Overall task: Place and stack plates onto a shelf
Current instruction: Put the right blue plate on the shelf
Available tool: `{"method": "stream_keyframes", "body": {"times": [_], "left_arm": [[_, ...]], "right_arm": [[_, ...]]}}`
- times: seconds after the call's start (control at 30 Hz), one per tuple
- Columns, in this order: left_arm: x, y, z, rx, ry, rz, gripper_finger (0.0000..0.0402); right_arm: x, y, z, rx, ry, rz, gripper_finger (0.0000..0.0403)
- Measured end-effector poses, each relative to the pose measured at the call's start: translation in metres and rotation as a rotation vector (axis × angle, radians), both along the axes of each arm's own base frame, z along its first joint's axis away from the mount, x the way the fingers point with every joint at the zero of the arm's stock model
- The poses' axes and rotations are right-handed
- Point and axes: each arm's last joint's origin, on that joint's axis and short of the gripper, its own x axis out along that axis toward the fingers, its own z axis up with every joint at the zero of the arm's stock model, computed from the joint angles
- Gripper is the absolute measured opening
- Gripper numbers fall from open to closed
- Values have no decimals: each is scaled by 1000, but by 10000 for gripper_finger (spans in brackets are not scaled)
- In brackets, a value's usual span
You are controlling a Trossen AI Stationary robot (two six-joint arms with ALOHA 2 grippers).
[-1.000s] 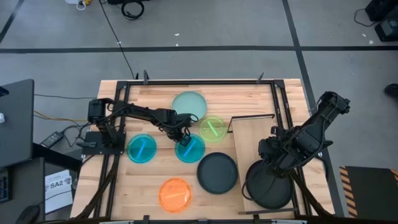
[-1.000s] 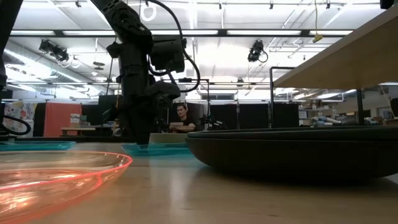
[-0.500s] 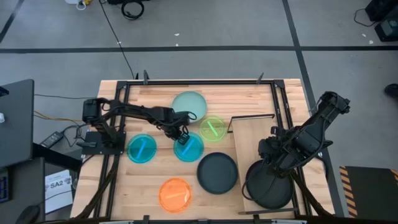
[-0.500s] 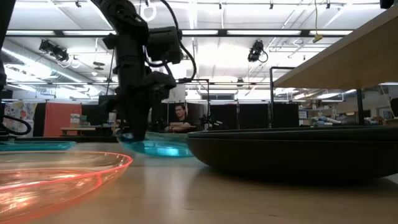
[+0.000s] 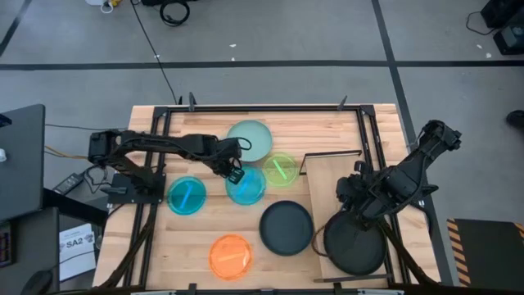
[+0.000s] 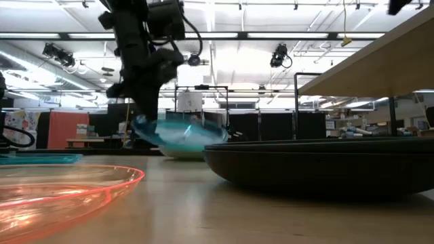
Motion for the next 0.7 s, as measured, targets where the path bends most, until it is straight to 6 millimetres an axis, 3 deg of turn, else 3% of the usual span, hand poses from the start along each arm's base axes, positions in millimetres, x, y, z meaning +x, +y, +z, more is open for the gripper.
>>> {"method": "stream_keyframes", "body": {"times": [0.4, 0.7], "left_arm": [[-16, 3, 40, 196, -156, 87, 4], [-10, 8, 54, 352, -286, 128, 4]], "right_arm": [[32, -38, 3, -76, -96, -113, 183], [65, -73, 9, -44, -262, -216, 183]]}}
